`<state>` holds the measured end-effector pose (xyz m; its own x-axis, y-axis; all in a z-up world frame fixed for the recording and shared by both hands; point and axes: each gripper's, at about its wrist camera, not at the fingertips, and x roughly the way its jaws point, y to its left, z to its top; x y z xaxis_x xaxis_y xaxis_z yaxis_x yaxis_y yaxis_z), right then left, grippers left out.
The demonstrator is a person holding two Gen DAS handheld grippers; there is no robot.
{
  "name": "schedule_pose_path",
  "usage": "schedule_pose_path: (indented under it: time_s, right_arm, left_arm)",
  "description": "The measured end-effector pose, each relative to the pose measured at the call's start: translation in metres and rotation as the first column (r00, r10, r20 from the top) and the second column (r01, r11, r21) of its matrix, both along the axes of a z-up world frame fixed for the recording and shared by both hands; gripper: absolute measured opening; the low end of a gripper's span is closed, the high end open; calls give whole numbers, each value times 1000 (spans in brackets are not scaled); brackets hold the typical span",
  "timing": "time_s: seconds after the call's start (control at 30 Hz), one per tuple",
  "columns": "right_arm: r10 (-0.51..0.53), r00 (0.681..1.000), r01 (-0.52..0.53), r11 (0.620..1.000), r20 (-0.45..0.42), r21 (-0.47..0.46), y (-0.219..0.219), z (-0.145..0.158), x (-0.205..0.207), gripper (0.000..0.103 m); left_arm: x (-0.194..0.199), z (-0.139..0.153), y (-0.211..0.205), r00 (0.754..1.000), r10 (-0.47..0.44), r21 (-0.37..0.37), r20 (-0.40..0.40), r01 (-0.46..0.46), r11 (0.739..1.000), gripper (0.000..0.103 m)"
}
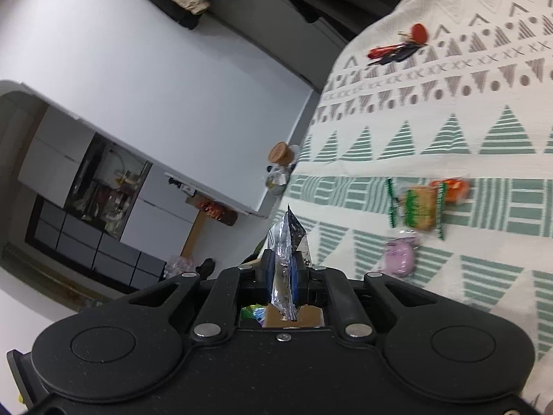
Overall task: Organize snacks
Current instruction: 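Carry both held snacks over the cardboard box and open both tools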
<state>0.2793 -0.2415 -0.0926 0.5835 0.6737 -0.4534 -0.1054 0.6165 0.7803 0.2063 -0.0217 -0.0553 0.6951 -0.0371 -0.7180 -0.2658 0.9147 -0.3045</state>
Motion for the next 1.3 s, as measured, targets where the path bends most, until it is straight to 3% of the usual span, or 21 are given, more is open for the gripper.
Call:
schedule_pose_path:
  time_s: [0.5,1.03,1.17,1.3]
  right_arm:
    - [78,995,-74,996,62,-55,54,16,-20,10]
    - [93,995,-92,992,17,-88,95,4,-14,10]
    - [110,994,-111,991,-22,-74,108,-3,-10,19]
    - [81,996,-84,990,-30,-116,105,-3,-12,22]
  left_arm:
    - [-27,7,62,996,82,-16,26,-81,997,29]
    - [-36,-5,116,986,162,-49,-29,-164,985,29]
    - [-34,-3,122,986,162,-44,-36,-164,986,29]
    - [-31,-4,125,985,167,-41,-43,-169,985,30]
